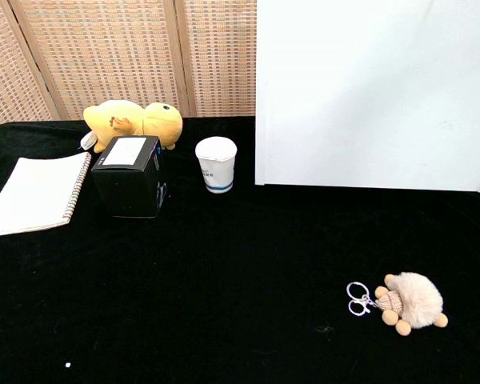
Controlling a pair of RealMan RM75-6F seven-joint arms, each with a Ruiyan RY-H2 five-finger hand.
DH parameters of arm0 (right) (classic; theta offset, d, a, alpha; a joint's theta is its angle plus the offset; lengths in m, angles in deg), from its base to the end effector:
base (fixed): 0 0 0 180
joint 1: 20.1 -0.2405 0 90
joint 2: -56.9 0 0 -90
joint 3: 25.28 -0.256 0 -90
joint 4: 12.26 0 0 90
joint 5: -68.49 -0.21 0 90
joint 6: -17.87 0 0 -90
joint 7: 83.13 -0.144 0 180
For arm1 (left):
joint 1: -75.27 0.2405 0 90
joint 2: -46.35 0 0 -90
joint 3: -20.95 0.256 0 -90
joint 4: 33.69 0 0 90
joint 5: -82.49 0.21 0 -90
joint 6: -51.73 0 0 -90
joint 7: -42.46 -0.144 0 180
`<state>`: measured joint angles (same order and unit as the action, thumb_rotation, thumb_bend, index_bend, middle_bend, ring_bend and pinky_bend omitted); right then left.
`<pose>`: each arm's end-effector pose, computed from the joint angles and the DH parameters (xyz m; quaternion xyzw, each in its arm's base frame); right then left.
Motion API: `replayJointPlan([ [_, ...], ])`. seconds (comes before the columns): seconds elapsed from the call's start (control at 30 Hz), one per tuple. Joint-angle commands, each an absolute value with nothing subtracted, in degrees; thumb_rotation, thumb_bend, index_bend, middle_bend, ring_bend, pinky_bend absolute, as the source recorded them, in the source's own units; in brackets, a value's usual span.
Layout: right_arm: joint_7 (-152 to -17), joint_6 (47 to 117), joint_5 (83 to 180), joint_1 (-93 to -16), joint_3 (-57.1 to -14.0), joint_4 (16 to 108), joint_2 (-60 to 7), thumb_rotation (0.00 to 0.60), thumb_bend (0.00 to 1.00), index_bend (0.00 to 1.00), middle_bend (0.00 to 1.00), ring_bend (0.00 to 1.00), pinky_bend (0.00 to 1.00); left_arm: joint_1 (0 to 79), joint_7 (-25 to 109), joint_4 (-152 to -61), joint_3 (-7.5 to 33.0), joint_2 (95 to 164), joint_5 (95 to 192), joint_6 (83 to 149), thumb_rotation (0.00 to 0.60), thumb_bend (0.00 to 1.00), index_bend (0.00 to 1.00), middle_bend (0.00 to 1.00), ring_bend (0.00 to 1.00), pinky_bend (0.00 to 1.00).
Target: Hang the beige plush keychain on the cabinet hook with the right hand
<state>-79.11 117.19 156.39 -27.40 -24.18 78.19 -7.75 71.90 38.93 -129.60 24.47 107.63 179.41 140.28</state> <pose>-0.2957 -0.1774 0.1805 0.5879 -0.2861 0.4321 0.6211 -0.2872 0.1468 0.1525 -0.6601 -0.3548 -0.3871 0.5370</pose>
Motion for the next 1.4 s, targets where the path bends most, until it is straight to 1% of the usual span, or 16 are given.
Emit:
replayJointPlan([
  [0.03, -78.34, 116.44, 156.63, -27.03, -24.36, 78.49, -7.60, 0.600, 0.00, 0.00, 0.00, 0.00, 0.00, 71.92, 38.97, -129.58, 24.50, 107.63, 179.48, 140.27, 0.600, 0.00, 0.00, 0.00, 0.00, 0.00],
  [0.27, -76.58, 112.40, 158.52, -27.63, -24.03, 79.85, -7.60, 0.600, 0.00, 0.02, 0.00, 0.00, 0.00, 71.84, 39.27, -129.70, 24.45, 107.54, 179.61, 140.16, 0.600, 0.00, 0.00, 0.00, 0.00, 0.00],
  [0.33, -75.39, 109.32, 159.33, -29.30, -24.20, 80.08, -7.68, 0.600, 0.00, 0.03, 0.06, 0.00, 0.00, 71.57, 39.09, -129.65, 24.37, 107.68, 179.18, 139.40, 0.600, 0.00, 0.00, 0.00, 0.00, 0.00],
  [0.4, -73.19, 105.59, 160.14, -31.53, -24.43, 81.08, -7.30, 0.600, 0.00, 0.04, 0.22, 0.09, 0.03, 71.34, 39.01, -129.68, 24.20, 107.79, 178.62, 138.78, 0.600, 0.00, 0.00, 0.00, 0.00, 0.00],
  [0.43, -72.44, 103.92, 160.45, -32.62, -24.67, 81.63, -7.09, 0.600, 0.00, 0.05, 0.28, 0.15, 0.08, 71.23, 38.95, -129.70, 24.09, 107.82, 178.35, 138.53, 0.600, 0.00, 0.00, 0.00, 0.00, 0.00],
  [0.47, -71.75, 101.80, 160.84, -33.98, -24.88, 82.27, -6.86, 0.600, 0.00, 0.08, 0.38, 0.26, 0.20, 71.12, 38.87, -129.73, 23.97, 107.85, 178.03, 138.25, 0.600, 0.00, 0.00, 0.00, 0.00, 0.00],
  [0.5, -71.33, 100.20, 161.02, -34.94, -24.98, 82.79, -6.68, 0.600, 0.00, 0.09, 0.45, 0.34, 0.31, 71.05, 38.84, -129.76, 23.88, 107.87, 177.81, 138.07, 0.600, 0.00, 0.00, 0.00, 0.00, 0.00],
  [0.57, -70.31, 95.64, 161.26, -37.66, -25.32, 84.21, -6.08, 0.600, 0.00, 0.15, 0.61, 0.53, 0.63, 70.85, 38.71, -129.82, 23.65, 107.95, 177.21, 137.59, 0.600, 0.00, 0.00, 0.00, 0.00, 0.00],
  [0.6, -68.38, 91.72, 161.59, -40.34, -25.94, 84.43, -6.02, 0.600, 0.00, 0.18, 0.66, 0.60, 0.75, 70.65, 38.70, -129.79, 23.44, 108.03, 176.62, 137.11, 0.600, 0.00, 0.00, 0.00, 0.00, 0.00],
  [0.63, -66.11, 86.00, 159.95, -43.41, -26.74, 85.17, -6.46, 0.600, 0.00, 0.20, 0.69, 0.63, 0.80, 70.35, 38.71, -129.57, 23.08, 108.21, 175.61, 136.33, 0.600, 0.00, 0.00, 0.00, 0.00, 0.00],
  [0.7, -65.51, 80.93, 157.30, -45.93, -27.61, 86.77, -6.92, 0.600, 0.01, 0.24, 0.73, 0.68, 0.90, 70.04, 38.73, -129.39, 22.76, 108.33, 174.68, 135.56, 0.600, 0.00, 0.00, 0.00, 0.00, 0.00],
  [0.77, -65.93, 76.26, 154.77, -48.28, -28.28, 88.07, -7.70, 0.600, 0.05, 0.26, 0.76, 0.71, 0.96, 69.73, 38.78, -129.11, 22.44, 108.49, 173.74, 134.82, 0.600, 0.00, 0.00, 0.00, 0.00, 0.00],
  [0.9, -65.73, 69.36, 150.19, -52.39, -29.80, 88.39, -10.71, 0.600, 0.16, 0.34, 0.81, 0.78, 1.00, 69.13, 38.88, -128.81, 21.99, 108.68, 172.51, 133.58, 0.600, 0.00, 0.00, 0.00, 0.00, 0.00],
  [1.07, -62.92, 62.92, 142.60, -56.69, -31.19, 87.05, -15.48, 0.600, 0.21, 0.39, 0.83, 0.79, 1.00, 68.80, 39.04, -128.68, 21.74, 108.74, 171.81, 132.99, 0.600, 0.00, 0.00, 0.00, 0.00, 0.00],
  [1.23, -60.47, 60.27, 135.93, -59.72, -31.85, 83.62, -20.76, 0.600, 0.29, 0.43, 0.85, 0.80, 1.00, 68.42, 39.32, -128.45, 21.60, 108.79, 171.00, 132.08, 0.600, 0.00, 0.00, 0.00, 0.00, 0.00],
  [1.4, -58.67, 60.98, 132.78, -61.21, -31.65, 79.85, -25.65, 0.600, 0.38, 0.47, 0.86, 0.81, 1.00, 68.13, 39.76, -128.20, 21.48, 108.81, 170.34, 131.42, 0.600, 0.00, 0.00, 0.00, 0.00, 0.00],
])
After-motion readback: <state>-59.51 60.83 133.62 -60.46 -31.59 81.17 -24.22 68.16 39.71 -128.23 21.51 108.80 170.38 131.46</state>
